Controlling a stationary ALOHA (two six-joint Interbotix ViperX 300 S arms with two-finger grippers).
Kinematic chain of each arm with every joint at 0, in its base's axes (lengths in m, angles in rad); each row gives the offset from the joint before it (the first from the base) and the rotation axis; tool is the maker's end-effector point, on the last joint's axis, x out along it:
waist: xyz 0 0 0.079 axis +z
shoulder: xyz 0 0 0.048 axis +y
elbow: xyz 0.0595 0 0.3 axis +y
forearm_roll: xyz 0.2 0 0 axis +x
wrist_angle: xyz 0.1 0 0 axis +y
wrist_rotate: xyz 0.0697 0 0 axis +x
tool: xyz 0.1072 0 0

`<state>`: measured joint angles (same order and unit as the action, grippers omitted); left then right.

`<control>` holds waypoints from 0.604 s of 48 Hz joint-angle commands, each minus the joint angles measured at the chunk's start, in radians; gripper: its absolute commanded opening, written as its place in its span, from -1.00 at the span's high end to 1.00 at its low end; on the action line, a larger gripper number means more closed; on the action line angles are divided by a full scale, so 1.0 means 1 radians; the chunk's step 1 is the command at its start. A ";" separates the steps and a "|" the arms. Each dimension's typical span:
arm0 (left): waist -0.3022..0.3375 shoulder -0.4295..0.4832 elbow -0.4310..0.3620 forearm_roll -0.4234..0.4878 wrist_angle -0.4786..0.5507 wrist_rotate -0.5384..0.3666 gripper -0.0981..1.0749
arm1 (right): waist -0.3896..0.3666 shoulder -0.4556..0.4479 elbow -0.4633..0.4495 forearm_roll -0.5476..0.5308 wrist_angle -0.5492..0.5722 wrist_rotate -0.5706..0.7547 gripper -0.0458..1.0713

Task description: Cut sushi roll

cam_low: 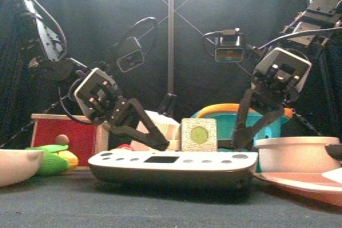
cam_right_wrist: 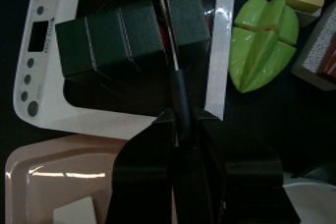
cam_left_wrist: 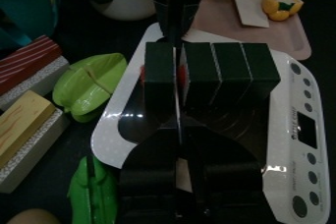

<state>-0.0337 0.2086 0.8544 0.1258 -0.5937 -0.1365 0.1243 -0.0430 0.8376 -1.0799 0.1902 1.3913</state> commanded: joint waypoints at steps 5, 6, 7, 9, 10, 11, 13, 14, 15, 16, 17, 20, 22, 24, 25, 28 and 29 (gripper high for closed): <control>0.014 -0.011 -0.011 -0.006 0.000 0.003 0.11 | -0.023 -0.018 -0.014 0.002 0.015 0.002 0.01; 0.017 -0.011 -0.012 -0.006 0.000 0.003 0.11 | -0.025 -0.018 -0.014 0.002 0.017 0.003 0.01; 0.018 -0.012 -0.012 -0.006 0.000 0.003 0.11 | -0.026 -0.018 -0.015 0.002 0.017 0.002 0.01; 0.021 -0.014 -0.012 -0.006 0.000 0.003 0.11 | -0.031 -0.018 -0.015 0.000 0.018 0.002 0.01; 0.025 -0.015 -0.012 -0.006 0.000 0.003 0.11 | -0.034 -0.018 -0.017 0.000 0.020 0.002 0.01; 0.028 -0.017 -0.014 -0.006 0.000 0.003 0.11 | -0.035 -0.020 -0.017 0.000 0.020 0.003 0.01; 0.032 -0.018 -0.014 -0.005 0.000 0.003 0.11 | -0.038 -0.018 -0.018 -0.002 0.023 0.002 0.01; 0.034 -0.018 -0.014 -0.005 0.000 0.003 0.11 | -0.043 -0.018 -0.020 -0.002 0.023 0.002 0.01; 0.035 -0.018 -0.014 -0.005 0.000 0.003 0.11 | -0.044 -0.018 -0.021 -0.002 0.025 0.002 0.01; 0.037 -0.020 -0.015 -0.005 0.000 0.003 0.11 | -0.046 -0.018 -0.023 -0.002 0.025 0.002 0.01; 0.040 -0.020 -0.015 -0.005 -0.002 0.003 0.11 | -0.048 -0.018 -0.025 -0.003 0.026 0.002 0.01; 0.043 -0.021 -0.017 -0.005 0.000 0.003 0.11 | -0.049 -0.018 -0.029 -0.003 0.026 0.002 0.01; 0.043 -0.023 -0.017 -0.005 0.000 0.003 0.11 | -0.049 -0.018 -0.031 -0.005 0.026 0.002 0.01; 0.043 -0.023 -0.017 -0.005 0.000 0.003 0.11 | -0.049 -0.020 -0.031 -0.006 0.028 0.002 0.01; 0.043 -0.025 -0.017 -0.005 0.000 0.003 0.11 | -0.049 -0.018 -0.031 -0.006 0.028 0.002 0.01; 0.043 -0.028 -0.017 -0.005 0.000 0.003 0.11 | -0.048 -0.025 -0.031 -0.006 0.026 0.002 0.01; 0.043 -0.029 -0.017 -0.005 0.000 0.003 0.11 | -0.049 -0.026 -0.032 -0.006 0.028 0.002 0.01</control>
<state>0.0107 0.2071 0.8544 0.1197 -0.5890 -0.1319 0.0905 -0.0430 0.8268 -1.0830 0.2117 1.3913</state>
